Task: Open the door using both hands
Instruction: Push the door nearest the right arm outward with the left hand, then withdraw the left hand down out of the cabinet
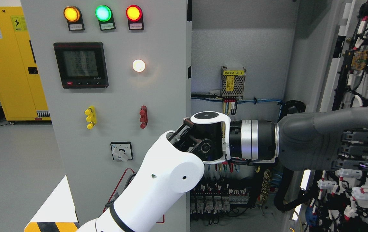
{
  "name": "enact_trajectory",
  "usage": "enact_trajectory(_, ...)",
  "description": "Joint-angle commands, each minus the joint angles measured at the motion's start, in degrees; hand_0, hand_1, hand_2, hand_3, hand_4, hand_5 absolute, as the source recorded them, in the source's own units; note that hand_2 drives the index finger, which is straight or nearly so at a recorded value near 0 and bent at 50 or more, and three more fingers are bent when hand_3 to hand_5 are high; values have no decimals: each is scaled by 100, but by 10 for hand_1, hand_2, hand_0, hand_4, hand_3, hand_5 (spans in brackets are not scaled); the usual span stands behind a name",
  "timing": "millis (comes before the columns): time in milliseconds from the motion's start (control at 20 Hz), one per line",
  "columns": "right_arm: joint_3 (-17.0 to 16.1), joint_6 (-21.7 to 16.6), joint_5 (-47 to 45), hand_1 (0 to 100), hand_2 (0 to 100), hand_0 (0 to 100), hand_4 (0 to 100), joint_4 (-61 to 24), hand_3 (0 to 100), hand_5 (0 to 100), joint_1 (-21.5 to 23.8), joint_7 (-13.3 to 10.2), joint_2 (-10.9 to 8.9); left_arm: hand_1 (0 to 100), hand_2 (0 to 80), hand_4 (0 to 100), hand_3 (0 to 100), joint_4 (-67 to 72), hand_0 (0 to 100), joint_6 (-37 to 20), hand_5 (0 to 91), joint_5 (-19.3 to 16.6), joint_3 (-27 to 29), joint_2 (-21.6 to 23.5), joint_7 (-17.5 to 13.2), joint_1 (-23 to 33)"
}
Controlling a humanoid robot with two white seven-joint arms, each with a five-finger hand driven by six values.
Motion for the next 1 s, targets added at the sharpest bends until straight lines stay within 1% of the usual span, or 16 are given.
enact_trajectory(0, 0, 2, 1, 500, 40, 0, 0, 4, 0, 0, -62, -3, -2, 556, 0, 0, 0, -15, 120, 131, 0, -135, 512, -10, 35, 77)
enact_trajectory(150, 0, 2, -8, 500, 40, 0, 0, -5, 0, 0, -62, -3, -2, 556, 0, 0, 0, -103, 120, 149, 0, -118, 652, 25, 36, 165)
enact_trajectory(300, 0, 2, 1, 500, 40, 0, 0, 4, 0, 0, -62, -3, -2, 556, 0, 0, 0, -462, 120, 263, 0, -135, 785, 69, 36, 454)
enact_trajectory(401, 0, 2, 1, 500, 40, 0, 0, -5, 0, 0, -62, -3, -2, 556, 0, 0, 0, -752, 120, 342, 0, -118, 864, 183, 36, 639)
enact_trajectory(501, 0, 2, 1, 500, 40, 0, 0, 4, 0, 0, -62, -3, -2, 556, 0, 0, 0, -859, 120, 378, 0, -118, 891, 236, 44, 710)
enact_trajectory(651, 0, 2, 1, 500, 40, 0, 0, 4, 0, 0, -62, -3, 7, 556, 0, 0, 0, -1025, 120, 378, 0, -135, 899, 481, 44, 911)
enact_trajectory(701, 0, 2, -8, 500, 40, 0, 0, 4, 0, 0, -62, -3, 7, 556, 0, 0, 0, -1209, 120, 378, 0, -144, 899, 604, 53, 1112)
enact_trajectory(751, 0, 2, 1, 500, 40, 0, 0, -5, 0, 0, -62, -3, 7, 556, 0, 0, 0, -1454, 120, 378, 0, -188, 873, 744, 131, 1367)
enact_trajectory(801, 0, 2, 1, 500, 40, 0, 0, -5, 0, 0, -62, -3, 7, 556, 0, 0, 0, -1648, 120, 378, 0, -284, 864, 876, 280, 1569)
enact_trajectory(851, 0, 2, 1, 500, 40, 0, 0, 4, 0, 0, -62, -3, 16, 556, 0, 0, 0, -1859, 120, 378, 0, -502, 864, 1052, 577, 1911)
enact_trajectory(951, 0, 2, 1, 500, 40, 0, 0, -5, 0, 0, -62, -3, 16, 556, 0, 0, 0, -2097, 120, 378, 0, -750, 864, 1316, 974, 2526)
